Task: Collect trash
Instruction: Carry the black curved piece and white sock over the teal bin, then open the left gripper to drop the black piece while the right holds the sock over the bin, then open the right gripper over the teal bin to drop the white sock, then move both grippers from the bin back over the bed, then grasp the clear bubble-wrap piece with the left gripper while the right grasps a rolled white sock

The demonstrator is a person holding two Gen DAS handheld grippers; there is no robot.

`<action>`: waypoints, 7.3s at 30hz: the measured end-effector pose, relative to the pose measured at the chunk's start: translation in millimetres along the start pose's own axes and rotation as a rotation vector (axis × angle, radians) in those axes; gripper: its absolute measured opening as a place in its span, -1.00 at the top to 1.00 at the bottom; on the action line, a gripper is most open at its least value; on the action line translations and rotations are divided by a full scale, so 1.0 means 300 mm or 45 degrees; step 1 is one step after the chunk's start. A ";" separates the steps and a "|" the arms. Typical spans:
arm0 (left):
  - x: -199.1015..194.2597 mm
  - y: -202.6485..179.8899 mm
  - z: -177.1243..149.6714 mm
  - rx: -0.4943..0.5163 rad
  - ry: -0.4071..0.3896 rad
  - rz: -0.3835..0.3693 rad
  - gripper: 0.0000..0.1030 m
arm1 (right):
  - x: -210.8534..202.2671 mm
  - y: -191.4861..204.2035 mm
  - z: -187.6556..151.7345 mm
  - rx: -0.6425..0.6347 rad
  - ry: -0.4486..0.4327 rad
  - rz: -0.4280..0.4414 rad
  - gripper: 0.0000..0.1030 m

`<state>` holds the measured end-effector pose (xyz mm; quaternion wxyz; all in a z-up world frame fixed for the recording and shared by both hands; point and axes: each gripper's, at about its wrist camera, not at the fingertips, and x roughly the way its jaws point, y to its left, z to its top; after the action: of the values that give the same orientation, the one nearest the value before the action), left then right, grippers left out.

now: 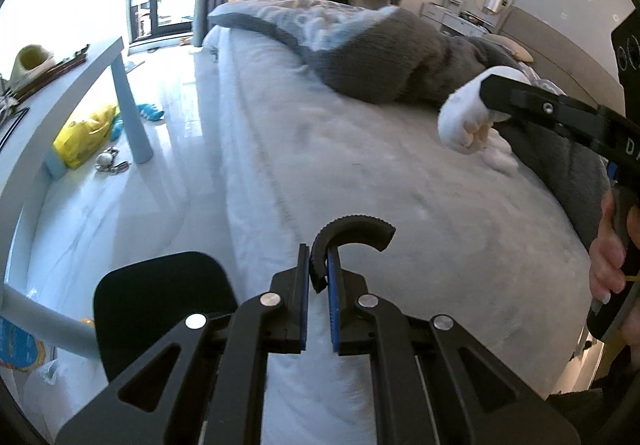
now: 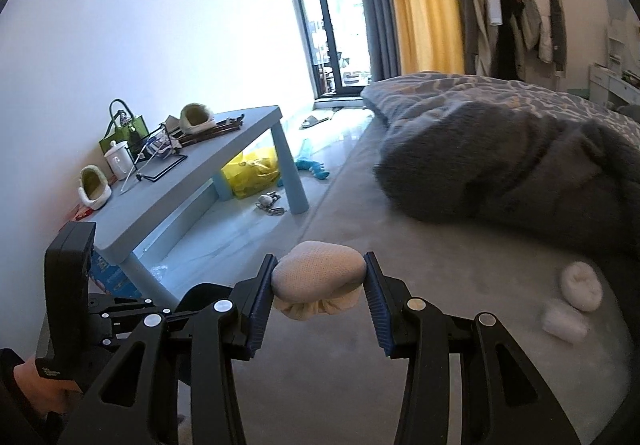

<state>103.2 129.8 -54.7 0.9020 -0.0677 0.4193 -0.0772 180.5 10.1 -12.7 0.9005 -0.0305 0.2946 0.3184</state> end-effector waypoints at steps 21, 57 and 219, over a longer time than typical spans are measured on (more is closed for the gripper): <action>0.001 0.345 -0.138 -0.120 0.125 0.139 0.82 | 0.186 0.294 0.036 -0.103 0.058 0.141 0.14; 0.021 0.674 -0.367 -0.267 0.372 0.183 0.07 | 0.555 0.594 -0.065 -0.130 0.338 0.241 0.14; 0.440 -0.649 0.279 0.244 0.084 -0.330 -0.80 | 0.161 -0.964 -0.087 0.250 0.374 -0.396 -0.72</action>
<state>235.4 -81.9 -63.2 0.8726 -0.0324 0.4272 -0.2348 368.4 -199.5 -99.1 0.8849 -0.0337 0.4437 0.1379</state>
